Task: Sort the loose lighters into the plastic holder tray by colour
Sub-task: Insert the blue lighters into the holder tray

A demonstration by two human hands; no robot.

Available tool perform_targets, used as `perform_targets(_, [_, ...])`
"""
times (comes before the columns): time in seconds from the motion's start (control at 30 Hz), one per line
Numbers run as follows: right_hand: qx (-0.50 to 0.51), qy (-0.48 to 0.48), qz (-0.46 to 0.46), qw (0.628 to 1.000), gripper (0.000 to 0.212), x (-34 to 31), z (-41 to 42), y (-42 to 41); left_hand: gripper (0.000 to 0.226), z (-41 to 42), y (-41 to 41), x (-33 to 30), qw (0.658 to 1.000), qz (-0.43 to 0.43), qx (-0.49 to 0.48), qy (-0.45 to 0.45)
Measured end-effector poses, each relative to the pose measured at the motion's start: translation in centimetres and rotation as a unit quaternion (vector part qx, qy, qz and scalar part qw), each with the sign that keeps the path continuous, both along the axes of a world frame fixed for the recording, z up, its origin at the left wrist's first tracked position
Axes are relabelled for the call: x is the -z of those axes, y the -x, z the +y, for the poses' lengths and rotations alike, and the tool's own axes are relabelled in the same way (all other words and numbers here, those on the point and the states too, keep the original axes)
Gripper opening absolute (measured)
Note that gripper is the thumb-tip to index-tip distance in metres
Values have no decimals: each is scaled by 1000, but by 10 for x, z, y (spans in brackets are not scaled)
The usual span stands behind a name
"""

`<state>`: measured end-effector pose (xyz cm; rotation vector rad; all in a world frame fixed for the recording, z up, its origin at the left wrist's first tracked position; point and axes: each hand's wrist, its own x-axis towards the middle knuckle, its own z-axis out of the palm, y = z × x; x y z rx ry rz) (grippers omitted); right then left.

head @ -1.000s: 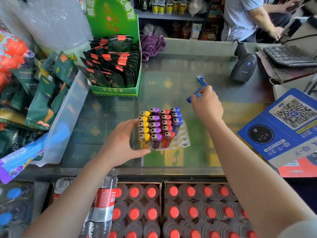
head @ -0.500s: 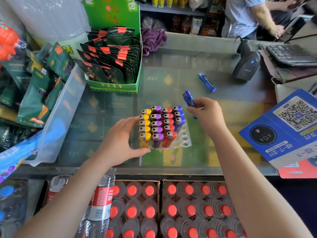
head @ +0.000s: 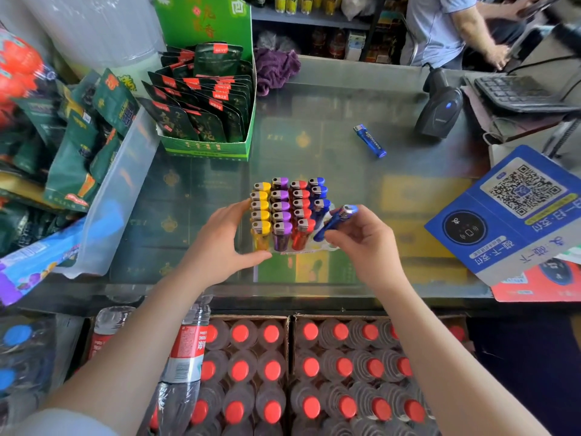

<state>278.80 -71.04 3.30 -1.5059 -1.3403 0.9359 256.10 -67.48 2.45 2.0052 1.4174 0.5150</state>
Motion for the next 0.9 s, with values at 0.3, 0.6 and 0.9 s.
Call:
perform_targets(0.3, [-36, -76, -294, 952, 19, 0, 4, 14, 79, 0, -1, -1, 1000, 4, 0, 3])
perform_targets(0.6, [-60, -141, -354, 923, 24, 4, 9, 5, 75, 1, -3, -3, 1000, 8, 1, -4])
perform_targets(0.9, [-69, -161, -418, 892, 27, 14, 16, -1, 76, 6, -9, -3, 1000, 16, -18, -6])
